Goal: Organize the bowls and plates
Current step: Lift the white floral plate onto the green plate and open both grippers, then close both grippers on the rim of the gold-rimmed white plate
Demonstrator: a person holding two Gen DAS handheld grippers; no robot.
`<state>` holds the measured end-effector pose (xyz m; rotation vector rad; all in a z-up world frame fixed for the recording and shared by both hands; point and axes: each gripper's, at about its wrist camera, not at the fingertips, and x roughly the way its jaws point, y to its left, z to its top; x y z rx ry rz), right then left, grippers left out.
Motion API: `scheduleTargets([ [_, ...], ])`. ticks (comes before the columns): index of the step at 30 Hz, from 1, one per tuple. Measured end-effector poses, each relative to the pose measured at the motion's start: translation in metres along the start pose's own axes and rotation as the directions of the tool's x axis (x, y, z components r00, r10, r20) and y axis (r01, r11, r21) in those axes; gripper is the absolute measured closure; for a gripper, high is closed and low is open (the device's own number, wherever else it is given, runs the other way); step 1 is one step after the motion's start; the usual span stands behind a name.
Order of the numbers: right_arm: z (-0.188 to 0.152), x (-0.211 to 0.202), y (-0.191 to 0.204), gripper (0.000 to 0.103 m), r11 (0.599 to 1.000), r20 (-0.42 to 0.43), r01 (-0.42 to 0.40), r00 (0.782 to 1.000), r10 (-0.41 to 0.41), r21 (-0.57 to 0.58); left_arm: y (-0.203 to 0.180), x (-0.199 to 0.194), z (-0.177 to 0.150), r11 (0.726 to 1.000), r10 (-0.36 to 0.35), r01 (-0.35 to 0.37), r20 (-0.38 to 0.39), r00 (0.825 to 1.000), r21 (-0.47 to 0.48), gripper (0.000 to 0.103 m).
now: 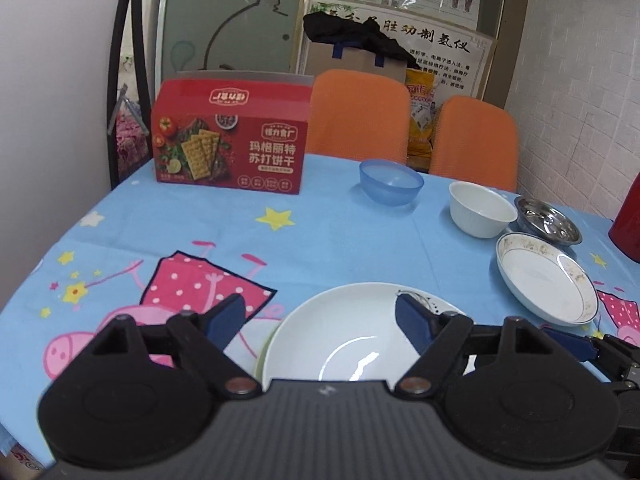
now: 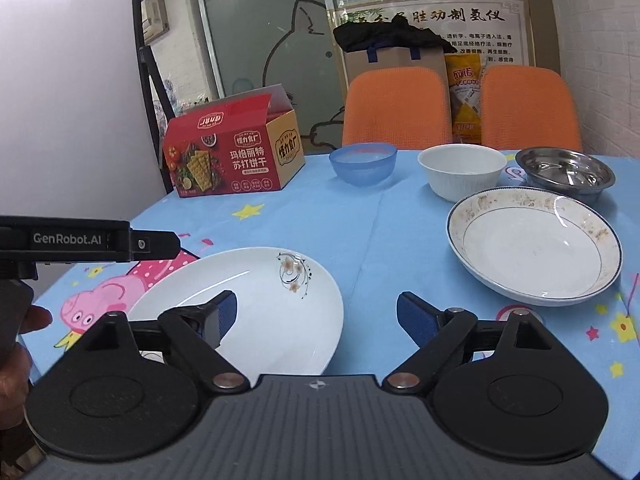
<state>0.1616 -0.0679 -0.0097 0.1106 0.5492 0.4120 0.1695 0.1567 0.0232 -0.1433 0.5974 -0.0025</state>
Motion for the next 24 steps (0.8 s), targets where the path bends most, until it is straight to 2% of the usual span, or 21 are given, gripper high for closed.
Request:
scheduleTargets([
  [4, 0.0, -0.006, -0.021, 0.0, 0.999, 0.007, 0.032, 0.999, -0.032, 0.037, -0.02, 0.01, -0.003, 0.999, -0.052, 0.053, -0.046, 0.998, 0.013, 0.025],
  [9, 0.006, -0.021, -0.065, 0.0, 0.986, 0.033, 0.13, 0.99, -0.134, 0.1, -0.054, 0.033, -0.001, 0.991, -0.128, 0.132, -0.11, 0.986, 0.031, 0.025],
  [12, 0.01, -0.029, -0.096, 0.0, 0.971, 0.04, 0.201, 0.977, -0.207, 0.129, -0.078, 0.05, 0.004, 0.984, -0.165, 0.173, -0.146, 0.975, 0.045, 0.025],
  [15, 0.016, -0.028, -0.126, 0.0, 0.952, 0.038, 0.269, 0.96, -0.277, 0.148, -0.101, 0.073, 0.014, 0.973, -0.213, 0.226, -0.198, 0.957, 0.045, 0.025],
  [18, 0.025, -0.014, -0.151, 0.0, 0.935, 0.004, 0.319, 0.946, -0.323, 0.155, -0.124, 0.104, 0.026, 0.961, -0.255, 0.274, -0.259, 0.932, 0.038, 0.025],
  [24, 0.034, 0.023, -0.181, 0.0, 0.934, -0.075, 0.334, 0.942, -0.327, 0.126, -0.163, 0.167, 0.044, 0.95, -0.291, 0.312, -0.37, 0.882, -0.005, 0.025],
])
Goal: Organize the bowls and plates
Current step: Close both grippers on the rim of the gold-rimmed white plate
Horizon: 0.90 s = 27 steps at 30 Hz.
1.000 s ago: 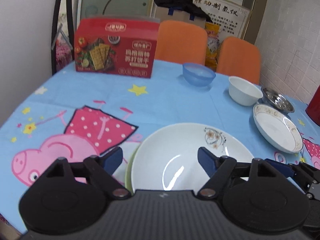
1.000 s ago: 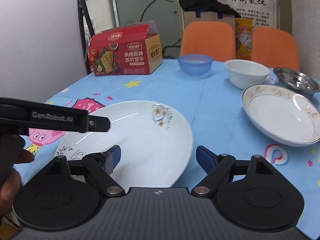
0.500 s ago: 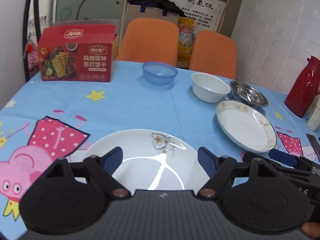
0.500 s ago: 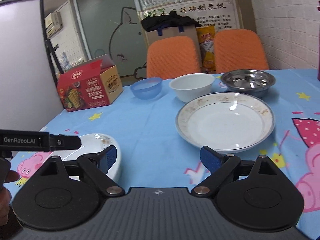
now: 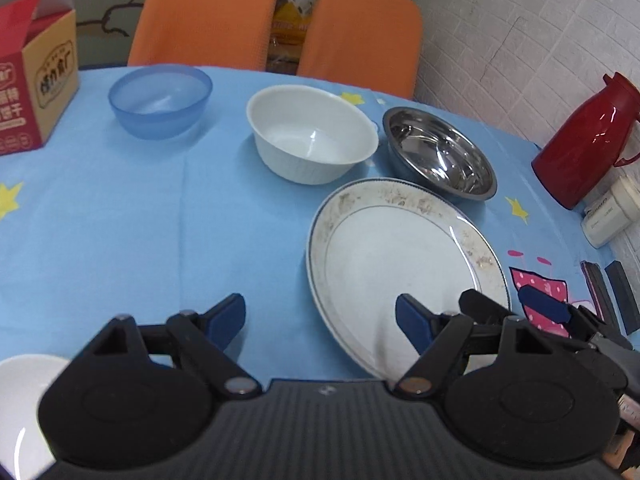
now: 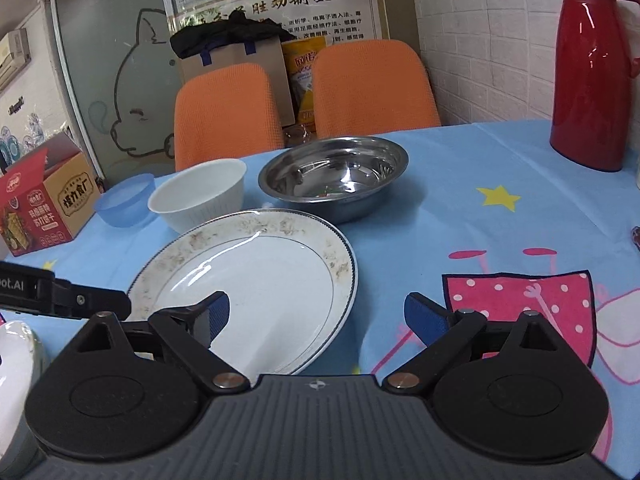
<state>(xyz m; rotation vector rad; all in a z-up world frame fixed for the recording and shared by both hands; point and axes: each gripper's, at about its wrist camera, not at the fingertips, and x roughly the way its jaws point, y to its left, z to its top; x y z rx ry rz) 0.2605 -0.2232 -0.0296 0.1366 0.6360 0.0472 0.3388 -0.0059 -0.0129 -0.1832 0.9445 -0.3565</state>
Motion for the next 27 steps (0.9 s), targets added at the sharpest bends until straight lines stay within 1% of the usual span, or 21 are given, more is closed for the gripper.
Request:
scheduleTargets([
  [1, 0.001, 0.005, 0.0, 0.0, 1.0, -0.008, -0.001, 1.0, 0.001, -0.004, -0.004, 0.008, 0.004, 1.0, -0.006, 0.006, -0.008, 1.0, 0.013, 0.025],
  [3, 0.002, 0.011, 0.0, 0.0, 1.0, -0.025, -0.008, 1.0, 0.007, -0.015, -0.01, 0.024, 0.009, 1.0, 0.02, -0.019, -0.03, 0.999, 0.023, 0.025],
  [5, 0.002, 0.014, 0.002, 0.0, 1.0, -0.035, -0.015, 0.999, 0.014, -0.027, -0.014, 0.035, 0.011, 0.999, 0.026, -0.025, -0.04, 0.999, 0.031, 0.025],
  [7, 0.001, 0.017, 0.003, 0.0, 0.999, -0.044, -0.026, 0.999, 0.024, -0.032, -0.019, 0.037, 0.012, 0.997, 0.049, -0.048, -0.017, 0.999, 0.058, 0.025],
  [9, 0.0, 0.019, 0.005, 0.0, 0.999, -0.057, -0.03, 0.998, 0.028, -0.032, -0.022, 0.04, 0.012, 0.997, 0.047, -0.045, -0.022, 0.999, 0.065, 0.025],
  [14, -0.004, 0.02, 0.01, 0.0, 0.997, -0.043, -0.033, 0.999, 0.03, -0.066, -0.028, 0.042, 0.008, 0.991, 0.077, -0.077, 0.005, 0.997, 0.105, 0.025],
  [17, -0.006, 0.021, 0.016, 0.0, 0.993, -0.043, -0.009, 0.999, 0.004, -0.114, -0.03, 0.043, 0.006, 0.988, 0.091, -0.093, 0.015, 0.996, 0.126, 0.025],
  [24, -0.004, 0.019, 0.009, 0.0, 0.997, -0.029, -0.034, 0.999, 0.032, -0.075, -0.037, 0.045, 0.003, 0.98, 0.123, -0.126, 0.032, 0.992, 0.152, 0.025],
  [27, -0.005, 0.02, 0.015, 0.0, 0.994, -0.043, -0.02, 0.999, 0.016, -0.105, -0.038, 0.045, 0.002, 0.979, 0.134, -0.137, 0.033, 0.99, 0.151, 0.025],
])
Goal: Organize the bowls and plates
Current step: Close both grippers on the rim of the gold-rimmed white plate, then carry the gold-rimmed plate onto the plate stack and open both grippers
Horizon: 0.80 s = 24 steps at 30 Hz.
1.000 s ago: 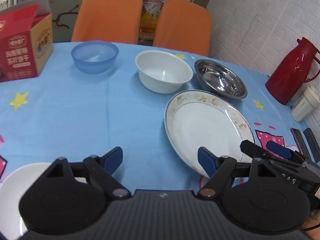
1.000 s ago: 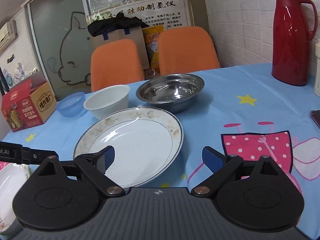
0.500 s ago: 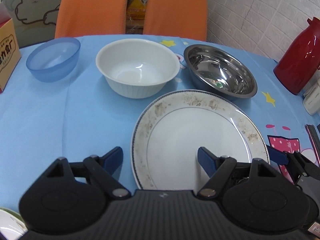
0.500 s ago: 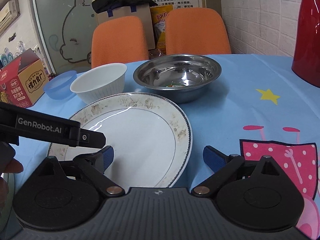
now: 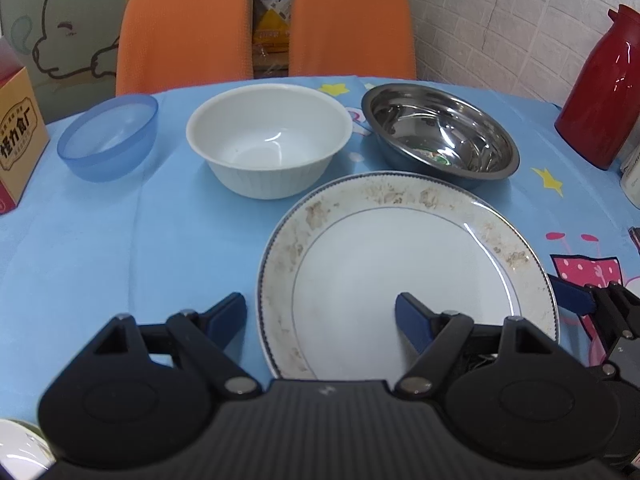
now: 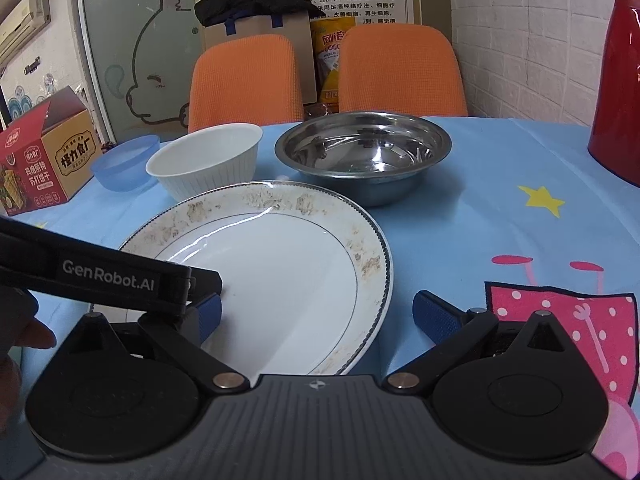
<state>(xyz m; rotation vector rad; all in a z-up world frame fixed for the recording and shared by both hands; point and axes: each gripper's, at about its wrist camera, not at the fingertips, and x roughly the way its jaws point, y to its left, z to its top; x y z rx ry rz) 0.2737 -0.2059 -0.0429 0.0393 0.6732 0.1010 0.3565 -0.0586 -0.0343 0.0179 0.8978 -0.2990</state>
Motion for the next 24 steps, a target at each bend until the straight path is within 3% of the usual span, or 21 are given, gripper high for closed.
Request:
scheduleTargets([
  [5, -0.006, -0.004, 0.015, 0.0, 0.997, -0.015, -0.042, 0.999, 0.041, -0.065, -0.004, -0.002, -0.002, 1.0, -0.006, 0.006, 0.007, 1.0, 0.012, 0.032],
  [8, -0.003, -0.002, 0.018, 0.0, 0.998, -0.004, -0.023, 1.0, 0.023, -0.056, -0.007, -0.003, 0.0, 1.0, 0.003, -0.003, 0.003, 1.0, 0.015, 0.034],
  [12, 0.004, -0.006, 0.002, 0.0, 1.0, 0.005, 0.002, 1.0, -0.002, 0.007, 0.002, -0.008, 0.001, 0.999, -0.031, 0.031, -0.014, 0.999, -0.02, 0.053],
  [15, 0.005, -0.011, -0.004, 0.02, 1.0, 0.002, -0.012, 1.0, 0.012, 0.018, 0.006, -0.018, -0.001, 0.998, -0.05, 0.05, 0.001, 0.999, -0.029, 0.055],
  [19, 0.002, -0.011, 0.002, 0.02, 1.0, 0.003, -0.002, 1.0, 0.002, 0.022, 0.003, -0.018, -0.009, 1.0, -0.017, 0.017, 0.007, 1.0, -0.001, 0.056],
  [24, 0.0, -0.007, 0.002, 0.014, 1.0, 0.011, -0.015, 1.0, 0.015, 0.012, 0.011, -0.017, -0.013, 0.999, -0.039, 0.039, 0.008, 0.999, -0.007, 0.053],
])
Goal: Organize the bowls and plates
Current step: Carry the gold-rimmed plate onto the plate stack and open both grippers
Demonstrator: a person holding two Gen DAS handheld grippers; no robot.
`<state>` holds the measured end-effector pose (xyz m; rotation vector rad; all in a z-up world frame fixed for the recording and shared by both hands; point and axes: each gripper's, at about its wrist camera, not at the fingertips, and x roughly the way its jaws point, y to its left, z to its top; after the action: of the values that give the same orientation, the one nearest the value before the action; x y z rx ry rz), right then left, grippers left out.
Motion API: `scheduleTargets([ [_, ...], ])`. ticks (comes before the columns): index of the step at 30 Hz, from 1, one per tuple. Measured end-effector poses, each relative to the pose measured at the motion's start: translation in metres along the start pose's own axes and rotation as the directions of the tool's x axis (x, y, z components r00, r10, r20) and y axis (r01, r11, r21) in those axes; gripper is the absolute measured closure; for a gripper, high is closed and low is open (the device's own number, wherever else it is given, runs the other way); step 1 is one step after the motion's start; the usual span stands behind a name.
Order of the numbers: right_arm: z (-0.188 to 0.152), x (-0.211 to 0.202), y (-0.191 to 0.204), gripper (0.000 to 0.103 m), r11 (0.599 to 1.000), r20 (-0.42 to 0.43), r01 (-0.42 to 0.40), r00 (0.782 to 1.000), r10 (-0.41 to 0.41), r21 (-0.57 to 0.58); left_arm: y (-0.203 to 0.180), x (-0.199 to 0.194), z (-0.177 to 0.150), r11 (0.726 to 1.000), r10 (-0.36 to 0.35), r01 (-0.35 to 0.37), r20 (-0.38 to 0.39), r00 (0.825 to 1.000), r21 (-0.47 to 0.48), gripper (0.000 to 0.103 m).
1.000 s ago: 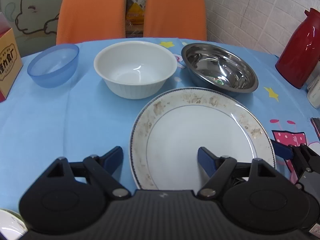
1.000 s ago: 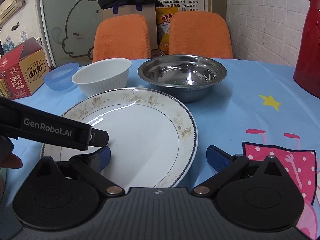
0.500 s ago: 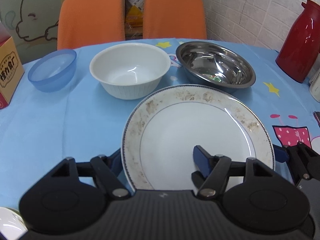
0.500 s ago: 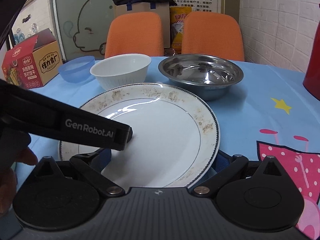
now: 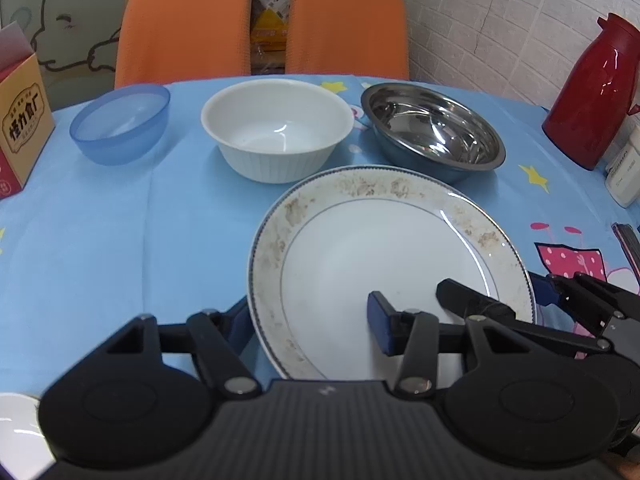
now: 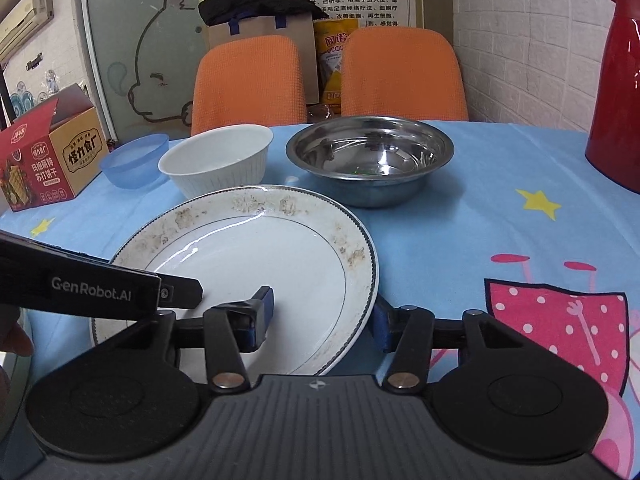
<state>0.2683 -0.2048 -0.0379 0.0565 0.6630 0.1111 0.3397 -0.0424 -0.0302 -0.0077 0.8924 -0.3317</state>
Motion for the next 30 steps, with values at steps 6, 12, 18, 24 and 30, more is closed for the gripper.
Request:
scheduleTargets([
  [6, 0.005, 0.009, -0.004, 0.0, 1.0, 0.013, -0.006, 1.0, 0.006, 0.014, 0.008, 0.005, 0.005, 0.999, 0.046, -0.045, 0.024, 0.999, -0.02, 0.045],
  [12, -0.004, 0.001, 0.008, 0.002, 1.0, 0.035, 0.017, 0.999, -0.017, -0.009, 0.0, 0.003, 0.004, 0.999, 0.035, -0.034, 0.029, 0.999, -0.014, 0.059],
  [18, -0.006, -0.021, 0.013, 0.002, 0.999, 0.061, 0.017, 0.998, -0.02, 0.047, -0.003, -0.016, -0.002, 0.999, 0.037, -0.037, 0.042, 0.998, -0.008, 0.062],
  [24, -0.005, -0.056, 0.042, 0.002, 1.0, 0.142, 0.019, 0.99, -0.02, 0.01, 0.007, -0.066, -0.01, 0.999, 0.052, -0.05, 0.117, 0.992, -0.019, 0.063],
  [30, -0.01, -0.083, 0.087, 0.001, 0.997, 0.186, -0.073, 0.98, 0.077, -0.025, 0.044, -0.127, -0.042, 0.993, 0.109, -0.098, 0.162, 0.981, -0.072, 0.062],
])
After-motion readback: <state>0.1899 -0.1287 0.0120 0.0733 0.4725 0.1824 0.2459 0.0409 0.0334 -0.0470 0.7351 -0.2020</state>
